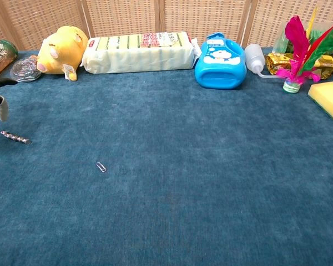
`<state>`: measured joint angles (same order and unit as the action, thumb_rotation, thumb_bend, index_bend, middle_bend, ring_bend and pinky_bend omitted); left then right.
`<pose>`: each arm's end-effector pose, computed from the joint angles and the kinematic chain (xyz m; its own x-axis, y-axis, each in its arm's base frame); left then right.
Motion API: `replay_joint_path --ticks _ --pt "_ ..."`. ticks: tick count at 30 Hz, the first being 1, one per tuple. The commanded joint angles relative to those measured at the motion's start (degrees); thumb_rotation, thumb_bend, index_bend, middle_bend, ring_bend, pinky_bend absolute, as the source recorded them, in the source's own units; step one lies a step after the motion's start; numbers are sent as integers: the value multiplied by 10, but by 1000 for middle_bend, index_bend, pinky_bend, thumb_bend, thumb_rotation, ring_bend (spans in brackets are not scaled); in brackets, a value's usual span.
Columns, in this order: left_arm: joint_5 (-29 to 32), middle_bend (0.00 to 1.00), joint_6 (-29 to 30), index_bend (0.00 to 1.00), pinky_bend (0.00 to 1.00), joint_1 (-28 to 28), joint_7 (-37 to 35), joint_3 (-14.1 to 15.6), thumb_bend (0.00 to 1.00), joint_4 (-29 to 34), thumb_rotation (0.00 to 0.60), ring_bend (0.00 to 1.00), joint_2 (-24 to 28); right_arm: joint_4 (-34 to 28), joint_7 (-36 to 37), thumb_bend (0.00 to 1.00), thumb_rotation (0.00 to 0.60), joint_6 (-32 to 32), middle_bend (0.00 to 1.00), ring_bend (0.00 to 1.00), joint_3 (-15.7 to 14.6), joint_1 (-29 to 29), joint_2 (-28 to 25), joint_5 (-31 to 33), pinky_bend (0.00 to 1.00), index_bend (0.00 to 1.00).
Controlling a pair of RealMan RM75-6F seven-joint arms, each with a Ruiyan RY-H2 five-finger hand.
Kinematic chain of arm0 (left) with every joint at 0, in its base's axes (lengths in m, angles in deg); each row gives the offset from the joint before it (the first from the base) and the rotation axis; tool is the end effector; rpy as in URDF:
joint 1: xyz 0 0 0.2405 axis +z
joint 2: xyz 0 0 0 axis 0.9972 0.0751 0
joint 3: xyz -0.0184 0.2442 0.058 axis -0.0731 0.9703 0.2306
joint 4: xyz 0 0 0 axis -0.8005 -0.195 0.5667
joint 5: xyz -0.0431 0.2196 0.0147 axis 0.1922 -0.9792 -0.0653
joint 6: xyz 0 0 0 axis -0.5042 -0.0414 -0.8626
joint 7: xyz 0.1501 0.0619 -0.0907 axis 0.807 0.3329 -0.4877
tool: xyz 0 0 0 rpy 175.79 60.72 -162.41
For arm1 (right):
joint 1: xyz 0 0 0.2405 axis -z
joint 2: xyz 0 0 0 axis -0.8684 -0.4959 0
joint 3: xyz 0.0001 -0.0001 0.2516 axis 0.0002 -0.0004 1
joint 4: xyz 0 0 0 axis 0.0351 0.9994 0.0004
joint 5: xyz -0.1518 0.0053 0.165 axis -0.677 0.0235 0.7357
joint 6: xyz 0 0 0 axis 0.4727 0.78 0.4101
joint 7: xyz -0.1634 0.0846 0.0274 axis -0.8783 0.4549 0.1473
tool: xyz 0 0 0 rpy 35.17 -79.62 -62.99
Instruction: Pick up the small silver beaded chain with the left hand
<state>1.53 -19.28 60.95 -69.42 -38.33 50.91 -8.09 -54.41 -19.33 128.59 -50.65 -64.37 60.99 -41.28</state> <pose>-0.3176 0.3411 0.0201 0.7557 0.1304 0.6418 0.6493 -0.2770 -0.7083 -0.3165 -0.2355 0.1737 0.3663 0.0545 0.9289 -0.9263 0.1160 0.3585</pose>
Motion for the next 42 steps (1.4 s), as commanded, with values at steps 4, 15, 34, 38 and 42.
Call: replay_joint_path --ticks 4,15,34,38,42 --pt "3 0 -5 427 18 -5 9 1 478 -5 600 43 -8 0 1 0 600 1 0 0 0 0 0 0 0 0" --pt "14 0 -11 427 18 -10 28 2 514 -7 600 54 -19 0 6 0 600 1 0 0 1 1 -3 0 0 0" --pt "45 0 -40 436 18 -24 77 -1 535 4 600 45 -24 1 4 0 600 -4 0 0 1 -1 -3 3 0 0" --pt "49 0 -41 447 18 -25 83 -2 577 5 600 45 -26 1 5 0 600 -6 0 0 0 -1 -3 4 0 0" --pt "50 0 -40 455 18 -26 93 0 588 5 600 45 -27 1 5 0 600 -7 0 0 0 -2 -3 4 0 0"
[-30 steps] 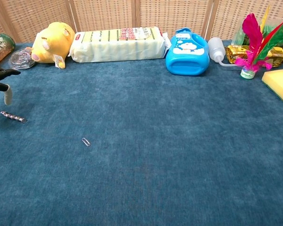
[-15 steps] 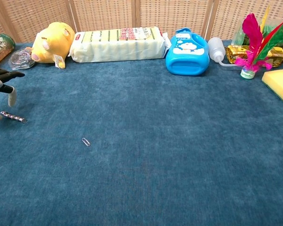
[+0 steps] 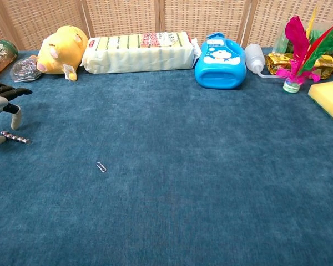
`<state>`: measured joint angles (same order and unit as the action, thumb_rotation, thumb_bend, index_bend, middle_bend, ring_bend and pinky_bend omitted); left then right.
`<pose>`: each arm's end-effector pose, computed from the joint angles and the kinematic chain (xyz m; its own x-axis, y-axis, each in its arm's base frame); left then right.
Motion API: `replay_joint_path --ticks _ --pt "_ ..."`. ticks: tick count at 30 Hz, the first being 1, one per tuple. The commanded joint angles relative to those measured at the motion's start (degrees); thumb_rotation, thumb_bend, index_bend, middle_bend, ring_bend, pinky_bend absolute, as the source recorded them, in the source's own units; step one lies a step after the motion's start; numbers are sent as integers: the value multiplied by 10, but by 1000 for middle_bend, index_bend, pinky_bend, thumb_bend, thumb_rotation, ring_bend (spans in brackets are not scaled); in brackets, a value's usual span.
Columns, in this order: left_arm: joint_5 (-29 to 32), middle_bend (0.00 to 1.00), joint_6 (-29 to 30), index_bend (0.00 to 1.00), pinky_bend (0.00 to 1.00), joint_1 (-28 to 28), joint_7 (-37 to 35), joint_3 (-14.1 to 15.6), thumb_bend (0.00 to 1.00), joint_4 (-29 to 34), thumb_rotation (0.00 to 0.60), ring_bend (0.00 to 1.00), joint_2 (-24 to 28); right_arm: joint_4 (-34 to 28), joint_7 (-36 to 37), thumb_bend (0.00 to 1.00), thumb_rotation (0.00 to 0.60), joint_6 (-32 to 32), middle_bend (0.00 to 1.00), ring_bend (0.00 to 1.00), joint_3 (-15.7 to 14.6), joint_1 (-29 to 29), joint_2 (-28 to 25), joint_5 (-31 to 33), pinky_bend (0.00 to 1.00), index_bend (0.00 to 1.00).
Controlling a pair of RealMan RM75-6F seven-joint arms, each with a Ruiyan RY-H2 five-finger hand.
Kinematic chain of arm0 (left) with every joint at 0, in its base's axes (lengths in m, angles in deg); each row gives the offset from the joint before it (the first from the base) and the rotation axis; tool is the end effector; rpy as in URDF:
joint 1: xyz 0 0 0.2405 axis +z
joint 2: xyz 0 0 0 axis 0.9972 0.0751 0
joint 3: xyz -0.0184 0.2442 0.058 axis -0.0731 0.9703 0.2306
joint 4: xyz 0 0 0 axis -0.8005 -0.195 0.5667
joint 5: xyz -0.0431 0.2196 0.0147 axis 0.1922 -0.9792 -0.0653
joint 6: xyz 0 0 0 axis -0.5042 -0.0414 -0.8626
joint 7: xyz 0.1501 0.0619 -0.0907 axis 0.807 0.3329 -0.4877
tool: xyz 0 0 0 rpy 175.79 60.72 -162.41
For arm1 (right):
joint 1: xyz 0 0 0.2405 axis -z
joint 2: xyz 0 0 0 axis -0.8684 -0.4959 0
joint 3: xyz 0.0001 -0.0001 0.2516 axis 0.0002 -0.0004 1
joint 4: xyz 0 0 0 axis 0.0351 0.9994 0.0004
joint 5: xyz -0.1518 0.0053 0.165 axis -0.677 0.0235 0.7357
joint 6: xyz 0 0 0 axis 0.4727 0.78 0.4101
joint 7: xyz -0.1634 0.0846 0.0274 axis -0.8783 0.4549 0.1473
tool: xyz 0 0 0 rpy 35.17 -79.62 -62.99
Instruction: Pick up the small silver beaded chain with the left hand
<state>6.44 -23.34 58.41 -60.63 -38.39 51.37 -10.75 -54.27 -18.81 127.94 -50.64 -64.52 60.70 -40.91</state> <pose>-0.3094 0.3497 -0.0049 0.8073 0.1637 0.5670 0.5887 -0.2921 -0.7537 -0.3186 -0.2364 0.1742 0.3630 0.0460 0.9307 -0.9269 0.1198 0.3556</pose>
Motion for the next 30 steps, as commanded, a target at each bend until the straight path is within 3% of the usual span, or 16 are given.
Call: replay_joint_path --ticks 1,22,30 --pt "2 0 0 460 18 -1 7 1 593 1 600 45 -1 0 0 0 600 -1 0 0 0 0 0 1 0 0" --pt "14 0 4 526 31 -1 44 6 688 1 600 62 -9 -2 2 0 600 -1 0 0 0 0 -2 0 0 0" --pt "-2 0 32 533 53 0 44 6 692 10 600 76 1 -3 3 0 600 -1 0 0 0 0 -2 0 0 0"
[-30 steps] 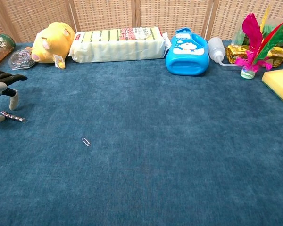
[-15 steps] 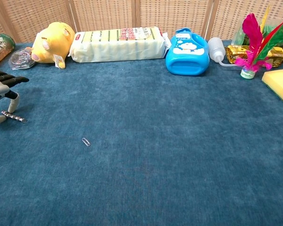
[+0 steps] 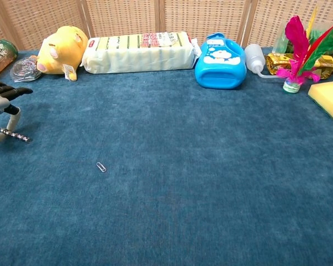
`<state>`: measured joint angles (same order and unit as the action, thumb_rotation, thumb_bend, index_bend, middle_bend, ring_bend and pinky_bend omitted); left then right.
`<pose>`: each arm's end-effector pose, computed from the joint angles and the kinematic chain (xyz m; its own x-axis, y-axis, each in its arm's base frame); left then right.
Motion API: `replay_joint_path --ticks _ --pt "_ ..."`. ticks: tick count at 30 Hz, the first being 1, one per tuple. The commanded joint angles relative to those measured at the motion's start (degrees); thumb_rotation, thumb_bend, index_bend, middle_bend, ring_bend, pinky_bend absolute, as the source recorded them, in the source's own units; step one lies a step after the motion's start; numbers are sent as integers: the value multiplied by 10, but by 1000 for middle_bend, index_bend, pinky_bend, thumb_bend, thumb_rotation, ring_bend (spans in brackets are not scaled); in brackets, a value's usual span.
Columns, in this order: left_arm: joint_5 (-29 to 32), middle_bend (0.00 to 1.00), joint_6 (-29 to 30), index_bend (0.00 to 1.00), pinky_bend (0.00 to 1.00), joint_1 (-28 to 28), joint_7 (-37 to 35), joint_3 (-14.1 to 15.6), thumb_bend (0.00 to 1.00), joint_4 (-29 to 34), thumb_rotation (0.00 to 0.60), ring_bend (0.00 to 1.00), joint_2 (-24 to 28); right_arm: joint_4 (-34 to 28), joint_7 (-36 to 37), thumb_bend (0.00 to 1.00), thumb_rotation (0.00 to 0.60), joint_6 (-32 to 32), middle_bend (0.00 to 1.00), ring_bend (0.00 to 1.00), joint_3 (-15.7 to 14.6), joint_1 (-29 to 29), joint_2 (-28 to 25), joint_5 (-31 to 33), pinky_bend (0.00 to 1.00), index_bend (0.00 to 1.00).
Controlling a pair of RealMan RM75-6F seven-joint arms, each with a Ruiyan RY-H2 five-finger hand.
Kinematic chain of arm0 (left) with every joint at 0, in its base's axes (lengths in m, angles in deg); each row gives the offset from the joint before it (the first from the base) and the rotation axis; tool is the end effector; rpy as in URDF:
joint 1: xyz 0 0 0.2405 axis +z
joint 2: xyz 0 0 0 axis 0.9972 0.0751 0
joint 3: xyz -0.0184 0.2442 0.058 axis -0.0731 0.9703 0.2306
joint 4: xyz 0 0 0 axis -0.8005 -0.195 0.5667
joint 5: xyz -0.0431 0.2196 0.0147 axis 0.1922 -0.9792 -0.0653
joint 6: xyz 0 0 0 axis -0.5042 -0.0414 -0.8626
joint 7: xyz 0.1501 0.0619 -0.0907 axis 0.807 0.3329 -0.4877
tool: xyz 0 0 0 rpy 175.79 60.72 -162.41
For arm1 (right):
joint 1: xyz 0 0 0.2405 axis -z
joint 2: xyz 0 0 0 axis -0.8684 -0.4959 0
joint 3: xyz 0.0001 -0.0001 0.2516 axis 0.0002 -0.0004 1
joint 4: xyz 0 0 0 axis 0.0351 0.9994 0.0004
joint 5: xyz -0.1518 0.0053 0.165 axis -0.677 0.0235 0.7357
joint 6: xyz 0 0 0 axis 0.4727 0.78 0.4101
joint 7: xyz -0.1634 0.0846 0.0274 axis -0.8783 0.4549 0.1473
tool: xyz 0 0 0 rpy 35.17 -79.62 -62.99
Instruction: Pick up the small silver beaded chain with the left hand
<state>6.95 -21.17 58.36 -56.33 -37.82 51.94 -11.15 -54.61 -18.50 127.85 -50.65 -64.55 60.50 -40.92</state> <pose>-0.3041 0.3478 -0.0049 0.8399 0.1220 0.5289 0.5395 -0.2938 -0.7891 -0.3175 -0.2364 0.1742 0.3556 0.0448 0.9336 -0.9298 0.1181 0.3485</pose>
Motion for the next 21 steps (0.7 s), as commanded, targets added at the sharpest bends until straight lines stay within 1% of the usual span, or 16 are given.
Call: replay_joint_path --ticks 1,6,10,15,21 --pt "-12 0 17 533 53 0 2 0 692 8 600 76 8 0 0 0 600 0 0 0 0 0 0 0 0 0" --pt "-31 1 41 534 54 -2 17 0 691 35 600 77 31 -2 2 0 600 2 0 0 0 1 -1 -2 0 0" --pt "-49 10 59 533 58 -8 41 -3 692 74 600 83 56 -3 6 0 600 3 0 0 0 2 -2 -3 0 0" --pt "-66 11 73 537 65 -19 85 -12 692 140 600 83 87 -3 10 0 600 3 0 0 0 2 -4 -4 0 0" --pt "-69 13 66 539 67 -35 154 -21 692 225 600 83 116 -3 14 0 600 2 0 0 0 2 -5 -5 0 0"
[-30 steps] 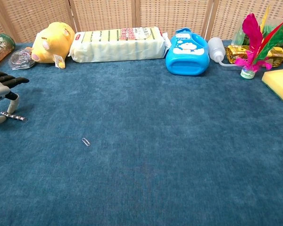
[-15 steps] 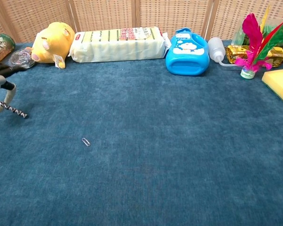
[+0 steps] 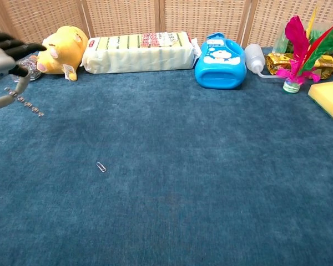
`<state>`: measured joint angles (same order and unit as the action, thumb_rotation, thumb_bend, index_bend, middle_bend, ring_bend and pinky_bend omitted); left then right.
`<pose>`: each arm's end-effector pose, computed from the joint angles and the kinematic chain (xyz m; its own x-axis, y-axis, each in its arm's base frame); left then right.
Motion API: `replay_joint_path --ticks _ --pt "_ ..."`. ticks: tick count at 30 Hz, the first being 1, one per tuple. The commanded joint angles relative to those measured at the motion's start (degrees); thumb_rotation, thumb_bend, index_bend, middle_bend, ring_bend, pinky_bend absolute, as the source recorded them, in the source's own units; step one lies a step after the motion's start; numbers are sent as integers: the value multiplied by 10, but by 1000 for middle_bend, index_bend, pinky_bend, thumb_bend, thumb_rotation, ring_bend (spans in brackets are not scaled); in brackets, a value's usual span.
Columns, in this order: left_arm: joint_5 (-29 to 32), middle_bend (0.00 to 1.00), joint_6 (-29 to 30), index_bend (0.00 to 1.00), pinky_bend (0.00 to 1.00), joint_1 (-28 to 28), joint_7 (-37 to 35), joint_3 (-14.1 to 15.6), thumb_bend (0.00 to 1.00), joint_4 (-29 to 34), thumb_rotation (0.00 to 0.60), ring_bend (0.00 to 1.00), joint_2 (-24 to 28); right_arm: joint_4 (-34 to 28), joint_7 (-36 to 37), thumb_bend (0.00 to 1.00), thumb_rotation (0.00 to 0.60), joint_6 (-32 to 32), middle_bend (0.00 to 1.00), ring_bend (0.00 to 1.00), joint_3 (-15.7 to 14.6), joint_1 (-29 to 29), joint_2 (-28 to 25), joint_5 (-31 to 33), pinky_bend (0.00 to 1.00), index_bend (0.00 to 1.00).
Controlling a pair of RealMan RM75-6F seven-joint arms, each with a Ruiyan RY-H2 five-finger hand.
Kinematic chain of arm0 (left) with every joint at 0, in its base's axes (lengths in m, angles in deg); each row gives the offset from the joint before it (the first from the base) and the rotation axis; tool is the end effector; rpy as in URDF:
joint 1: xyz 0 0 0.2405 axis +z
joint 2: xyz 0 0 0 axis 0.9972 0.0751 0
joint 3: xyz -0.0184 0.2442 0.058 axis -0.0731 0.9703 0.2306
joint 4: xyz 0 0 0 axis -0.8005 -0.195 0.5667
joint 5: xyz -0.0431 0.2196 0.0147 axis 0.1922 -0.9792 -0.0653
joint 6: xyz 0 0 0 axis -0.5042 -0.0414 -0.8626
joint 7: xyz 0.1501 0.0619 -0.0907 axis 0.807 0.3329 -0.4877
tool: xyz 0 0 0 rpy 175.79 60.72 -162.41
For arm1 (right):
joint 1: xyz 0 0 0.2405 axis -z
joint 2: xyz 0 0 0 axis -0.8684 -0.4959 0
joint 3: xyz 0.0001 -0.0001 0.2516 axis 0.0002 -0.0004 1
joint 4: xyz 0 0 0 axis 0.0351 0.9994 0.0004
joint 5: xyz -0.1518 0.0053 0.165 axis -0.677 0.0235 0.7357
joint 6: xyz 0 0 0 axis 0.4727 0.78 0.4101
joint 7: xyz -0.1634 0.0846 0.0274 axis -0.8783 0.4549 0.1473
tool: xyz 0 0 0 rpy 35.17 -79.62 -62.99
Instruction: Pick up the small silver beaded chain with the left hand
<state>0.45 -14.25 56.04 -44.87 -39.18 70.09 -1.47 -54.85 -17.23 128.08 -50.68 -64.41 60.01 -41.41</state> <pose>-0.2183 0.3419 0.0315 0.8588 -0.1348 0.4943 0.4154 -0.3815 -0.8257 -0.3161 -0.2357 0.1766 0.3405 0.0500 0.9389 -0.9362 0.1106 0.3336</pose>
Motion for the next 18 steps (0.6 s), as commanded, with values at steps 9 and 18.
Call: replay_joint_path --ticks 9,18 --pt "26 13 -41 539 90 -37 138 -18 691 158 600 83 45 -3 14 0 600 0 0 0 3 1 -6 1 0 0" --pt "71 13 -79 538 90 -66 235 -18 691 224 600 88 43 -4 19 0 600 -1 0 0 5 0 -9 5 0 0"
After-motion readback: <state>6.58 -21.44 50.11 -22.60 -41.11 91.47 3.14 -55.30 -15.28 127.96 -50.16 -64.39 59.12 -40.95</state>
